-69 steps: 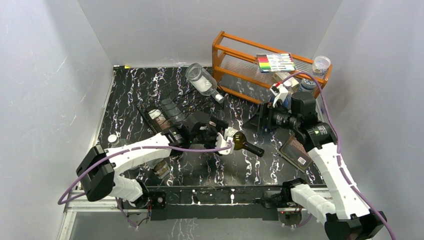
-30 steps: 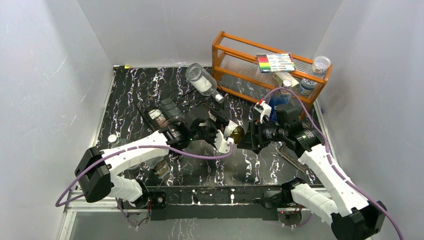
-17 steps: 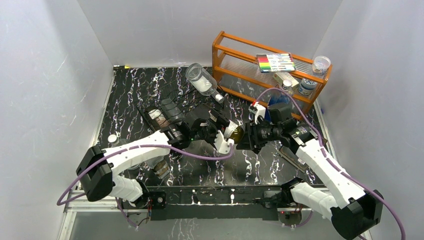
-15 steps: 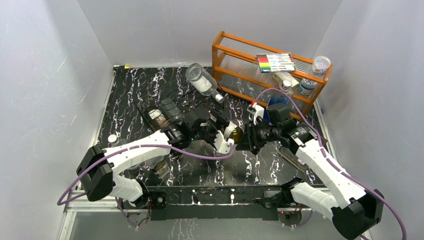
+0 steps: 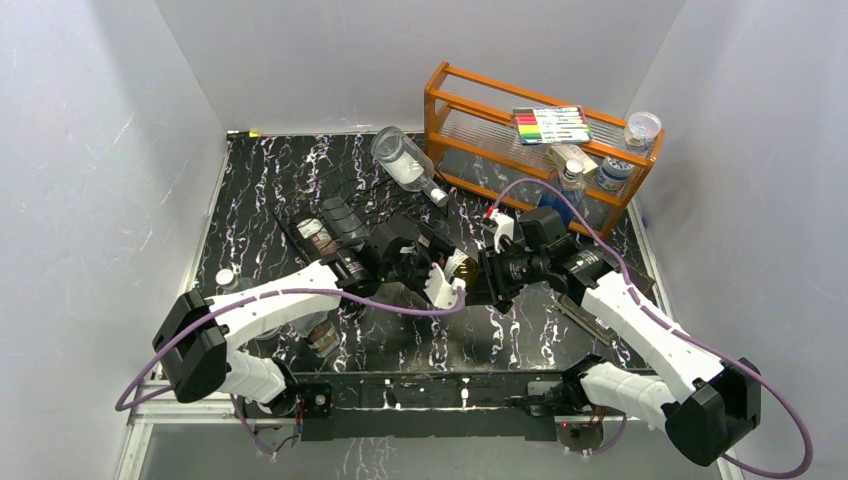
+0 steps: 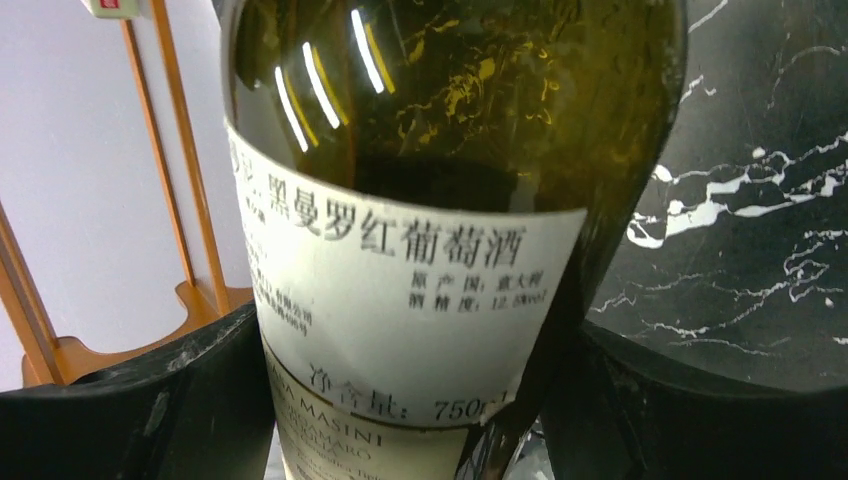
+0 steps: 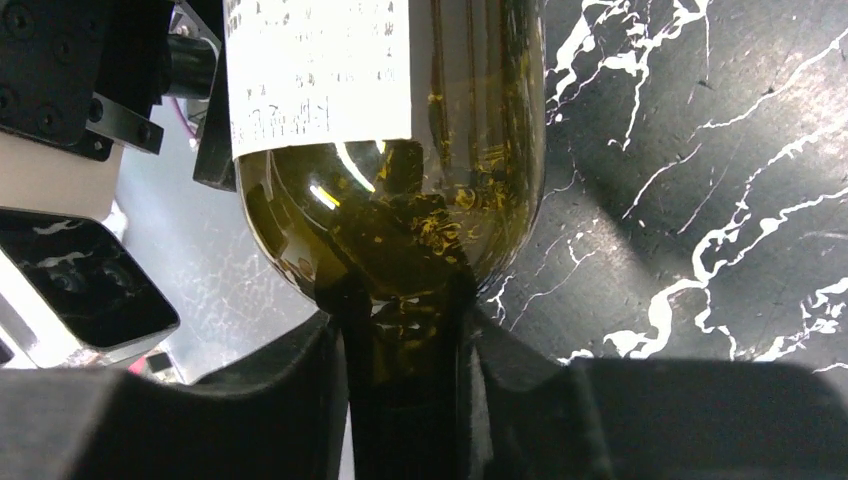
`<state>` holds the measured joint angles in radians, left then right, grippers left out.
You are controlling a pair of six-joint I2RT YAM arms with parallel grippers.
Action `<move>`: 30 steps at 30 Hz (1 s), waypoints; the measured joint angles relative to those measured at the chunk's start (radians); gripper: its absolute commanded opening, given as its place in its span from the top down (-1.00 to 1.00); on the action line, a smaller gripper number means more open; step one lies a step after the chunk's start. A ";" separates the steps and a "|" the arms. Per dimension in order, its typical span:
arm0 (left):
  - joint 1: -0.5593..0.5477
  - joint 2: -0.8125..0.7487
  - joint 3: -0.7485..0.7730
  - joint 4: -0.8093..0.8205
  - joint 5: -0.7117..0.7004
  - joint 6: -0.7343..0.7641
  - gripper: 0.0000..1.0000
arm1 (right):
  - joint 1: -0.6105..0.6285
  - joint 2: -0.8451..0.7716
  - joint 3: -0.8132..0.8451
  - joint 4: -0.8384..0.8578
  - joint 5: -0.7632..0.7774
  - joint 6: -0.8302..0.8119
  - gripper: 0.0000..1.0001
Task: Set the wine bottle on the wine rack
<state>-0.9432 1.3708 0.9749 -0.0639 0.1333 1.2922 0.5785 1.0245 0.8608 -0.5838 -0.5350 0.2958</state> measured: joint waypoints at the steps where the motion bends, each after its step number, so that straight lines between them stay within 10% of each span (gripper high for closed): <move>1: 0.002 0.000 0.000 -0.010 -0.006 0.006 0.89 | 0.005 0.006 0.001 -0.005 -0.005 -0.005 0.55; 3: 0.006 0.000 0.000 -0.021 -0.012 0.008 0.89 | 0.009 0.015 0.001 -0.006 -0.018 -0.007 0.98; 7: 0.006 0.000 0.000 -0.023 -0.015 0.006 0.65 | 0.012 0.018 0.001 -0.004 -0.002 -0.011 1.00; 14: -0.005 -0.001 0.000 -0.011 -0.015 -0.025 -0.95 | 0.033 -0.037 0.001 -0.026 0.063 -0.020 1.00; 30: 0.002 -0.234 -0.121 0.193 -0.123 -0.384 -0.96 | 0.034 -0.095 -0.025 -0.049 0.272 -0.014 1.00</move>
<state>-0.9409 1.1366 0.8536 0.1291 0.0105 0.9081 0.6128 0.9291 0.8356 -0.6327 -0.2626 0.2813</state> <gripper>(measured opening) 0.981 0.424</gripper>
